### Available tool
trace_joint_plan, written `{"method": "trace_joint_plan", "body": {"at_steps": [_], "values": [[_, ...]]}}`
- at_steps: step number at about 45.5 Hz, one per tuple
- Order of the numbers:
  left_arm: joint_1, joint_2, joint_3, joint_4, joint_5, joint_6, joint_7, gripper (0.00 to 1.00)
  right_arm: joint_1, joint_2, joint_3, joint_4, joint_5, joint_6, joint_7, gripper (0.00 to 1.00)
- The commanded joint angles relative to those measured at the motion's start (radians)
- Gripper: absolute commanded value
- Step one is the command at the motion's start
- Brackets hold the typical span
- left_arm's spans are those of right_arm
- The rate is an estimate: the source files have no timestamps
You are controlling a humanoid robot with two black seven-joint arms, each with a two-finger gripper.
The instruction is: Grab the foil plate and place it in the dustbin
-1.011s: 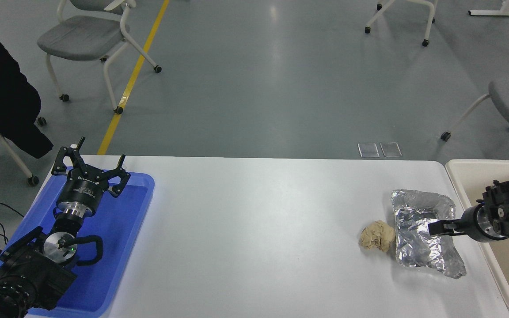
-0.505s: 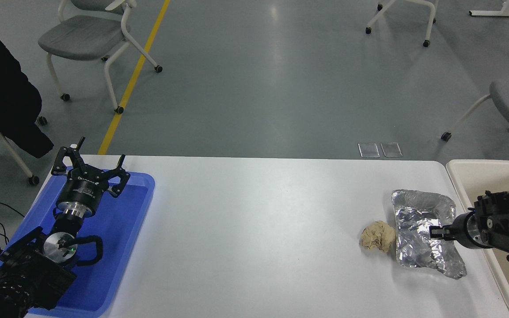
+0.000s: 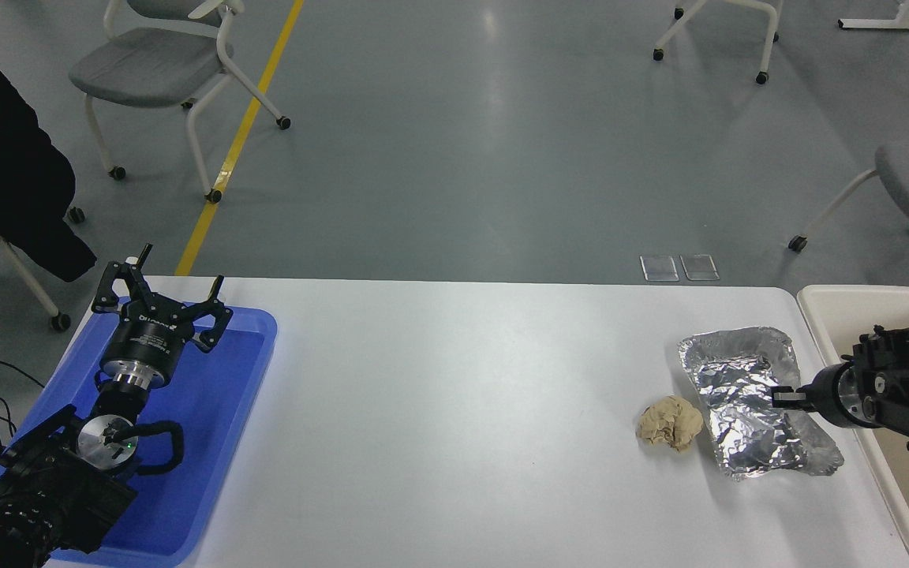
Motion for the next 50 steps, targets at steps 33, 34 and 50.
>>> {"method": "trace_joint_plan", "body": {"at_steps": [33,34,50], "values": [[0.000,-0.002,0.000,-0.002,0.000,0.000,0.000,1.00,0.976,-0.169,-0.425,0.508,-0.030,0.353,-0.093,0.00],[0.000,-0.002,0.000,0.001,0.000,0.000,0.000,1.00,0.999,-0.157,-0.446,0.515,-0.010,0.357,-0.093,0.00],[0.000,0.001,0.000,0.001,0.000,0.000,0.000,1.00,1.181,-0.079,-0.612,0.603,0.087,0.385,-0.092,0.00]]}}
